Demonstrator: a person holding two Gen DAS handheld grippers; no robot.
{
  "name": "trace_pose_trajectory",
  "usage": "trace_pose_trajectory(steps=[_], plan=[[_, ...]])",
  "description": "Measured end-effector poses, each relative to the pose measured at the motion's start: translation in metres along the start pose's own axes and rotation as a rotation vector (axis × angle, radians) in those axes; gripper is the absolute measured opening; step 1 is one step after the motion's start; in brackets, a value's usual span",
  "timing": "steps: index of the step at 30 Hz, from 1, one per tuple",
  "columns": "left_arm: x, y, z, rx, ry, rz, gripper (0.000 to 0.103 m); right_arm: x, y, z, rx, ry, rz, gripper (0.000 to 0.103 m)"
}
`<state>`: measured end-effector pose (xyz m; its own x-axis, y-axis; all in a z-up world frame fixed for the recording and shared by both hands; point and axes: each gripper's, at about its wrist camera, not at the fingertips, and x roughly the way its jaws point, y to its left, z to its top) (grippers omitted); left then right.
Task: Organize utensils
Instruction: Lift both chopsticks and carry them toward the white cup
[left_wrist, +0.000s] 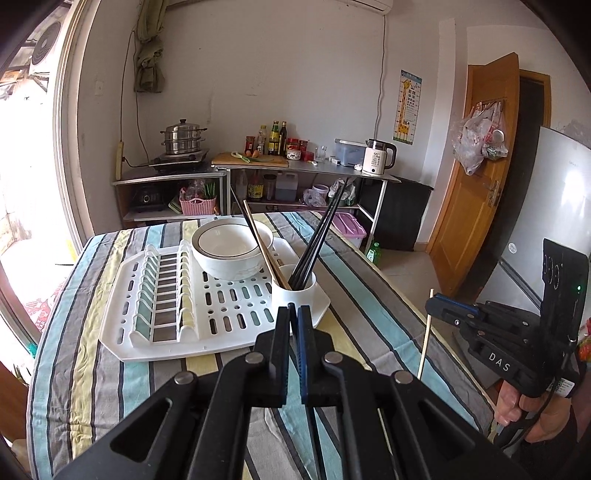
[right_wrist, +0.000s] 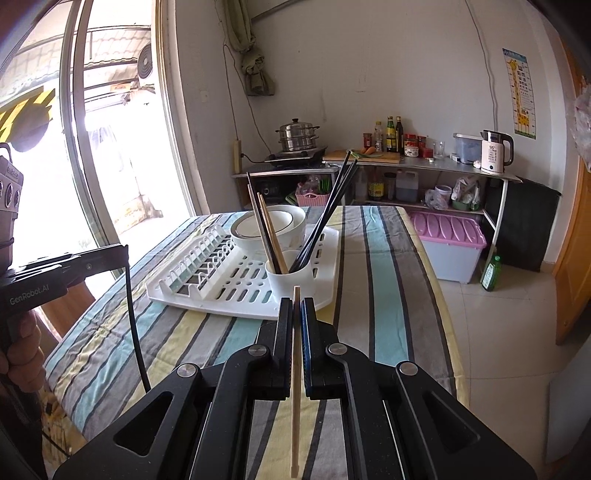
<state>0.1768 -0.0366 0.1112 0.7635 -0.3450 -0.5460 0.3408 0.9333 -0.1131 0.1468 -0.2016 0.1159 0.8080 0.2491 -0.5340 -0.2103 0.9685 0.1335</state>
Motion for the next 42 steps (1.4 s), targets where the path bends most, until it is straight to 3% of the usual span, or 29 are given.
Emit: trace_pose_trajectory(steps=[11, 30, 35, 40, 42], plan=[[0.006, 0.000, 0.023, 0.012, -0.020, -0.014, 0.004, -0.002, 0.000, 0.025, 0.003, -0.065, 0.002, 0.004], [0.037, 0.007, 0.120, -0.002, -0.084, -0.024, 0.000, 0.039, 0.002, 0.098, -0.009, -0.167, 0.028, 0.004], [0.057, 0.010, 0.112, 0.002, -0.047, -0.002, 0.000, 0.048, -0.002, 0.096, -0.003, -0.153, 0.034, 0.004], [0.086, 0.016, 0.096, 0.019, 0.044, -0.065, 0.000, 0.051, -0.001, 0.092, -0.003, -0.141, 0.042, 0.004], [0.095, 0.017, 0.090, 0.031, 0.062, -0.050, 0.002, 0.053, -0.003, 0.092, -0.002, -0.136, 0.042, 0.004]])
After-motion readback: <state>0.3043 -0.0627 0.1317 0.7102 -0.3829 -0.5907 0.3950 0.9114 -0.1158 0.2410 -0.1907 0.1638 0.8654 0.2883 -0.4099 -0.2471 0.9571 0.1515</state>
